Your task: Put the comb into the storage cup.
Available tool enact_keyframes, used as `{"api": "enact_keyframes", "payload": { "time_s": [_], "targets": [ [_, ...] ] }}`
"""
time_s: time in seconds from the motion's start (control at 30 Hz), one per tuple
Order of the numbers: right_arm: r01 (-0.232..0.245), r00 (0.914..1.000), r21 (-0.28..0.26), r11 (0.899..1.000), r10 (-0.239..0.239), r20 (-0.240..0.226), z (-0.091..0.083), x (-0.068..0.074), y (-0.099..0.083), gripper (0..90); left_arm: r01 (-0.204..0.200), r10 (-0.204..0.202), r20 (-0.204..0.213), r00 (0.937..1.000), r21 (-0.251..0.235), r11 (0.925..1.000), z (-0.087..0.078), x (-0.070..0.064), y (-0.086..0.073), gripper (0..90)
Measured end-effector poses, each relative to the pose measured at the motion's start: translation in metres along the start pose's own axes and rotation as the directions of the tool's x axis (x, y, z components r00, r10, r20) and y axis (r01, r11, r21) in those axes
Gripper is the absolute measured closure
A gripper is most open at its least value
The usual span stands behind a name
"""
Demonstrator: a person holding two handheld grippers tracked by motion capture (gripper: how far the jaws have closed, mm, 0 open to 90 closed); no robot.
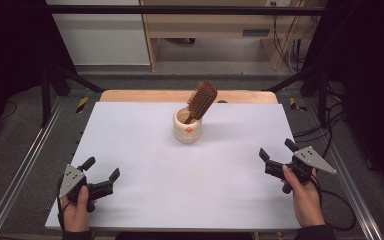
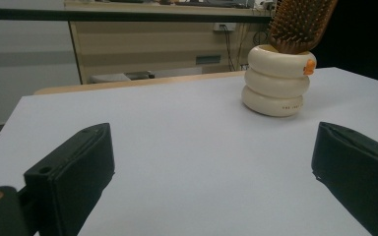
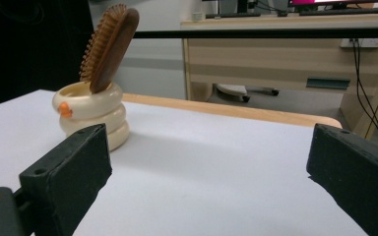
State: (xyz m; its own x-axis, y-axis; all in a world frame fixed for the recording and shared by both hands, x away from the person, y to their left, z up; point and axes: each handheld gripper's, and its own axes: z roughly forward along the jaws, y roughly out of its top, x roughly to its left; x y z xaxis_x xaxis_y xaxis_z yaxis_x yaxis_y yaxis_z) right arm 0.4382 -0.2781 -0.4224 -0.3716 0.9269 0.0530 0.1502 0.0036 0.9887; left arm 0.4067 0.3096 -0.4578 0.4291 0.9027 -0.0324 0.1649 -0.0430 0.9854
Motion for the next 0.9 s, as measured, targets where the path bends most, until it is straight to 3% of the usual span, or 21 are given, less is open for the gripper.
{"api": "enact_keyframes", "payload": {
  "time_s": [0.1, 0.3, 0.47, 0.57, 0.77, 0.9],
  "targets": [
    [0.009, 1.0, 0.001, 1.0, -0.009, 0.001, -0.006, -0.001, -0.003, 3.3, 0.006, -0.006, -0.003, 1.0, 0.0, 1.0, -0.004, 0.003, -0.001, 2.5],
    [-0.017, 0.9999, 0.02, 1.0, 0.017, 0.001, -0.013, -0.004, -0.013, 3.5, 0.015, -0.015, -0.003, 0.9999, -0.026, 0.9995, -0.014, 0.01, -0.002, 2.5],
    [0.01, 0.9995, 0.038, 0.999, -0.011, 0.028, -0.015, -0.004, -0.021, 3.4, 0.028, -0.028, -0.006, 0.9996, -0.035, 0.999, -0.016, 0.012, -0.002, 2.6],
    [0.057, 0.9978, 0.044, 0.997, -0.058, 0.031, -0.015, 0.0, -0.025, 3.4, 0.04, -0.041, -0.015, 0.9991, -0.044, 0.9982, -0.019, 0.014, -0.002, 2.7],
    [0.09, 0.9959, 0.024, 0.996, -0.089, -0.014, -0.014, 0.01, -0.031, 3.6, 0.048, -0.049, -0.013, 0.9987, -0.054, 0.9974, -0.02, 0.015, -0.002, 2.7],
    [0.06, 0.9968, 0.008, 0.998, -0.06, -0.053, -0.011, 0.017, -0.035, 3.7, 0.044, -0.045, -0.004, 0.999, -0.063, 0.997, -0.02, 0.014, -0.002, 2.6]
  ]
}}
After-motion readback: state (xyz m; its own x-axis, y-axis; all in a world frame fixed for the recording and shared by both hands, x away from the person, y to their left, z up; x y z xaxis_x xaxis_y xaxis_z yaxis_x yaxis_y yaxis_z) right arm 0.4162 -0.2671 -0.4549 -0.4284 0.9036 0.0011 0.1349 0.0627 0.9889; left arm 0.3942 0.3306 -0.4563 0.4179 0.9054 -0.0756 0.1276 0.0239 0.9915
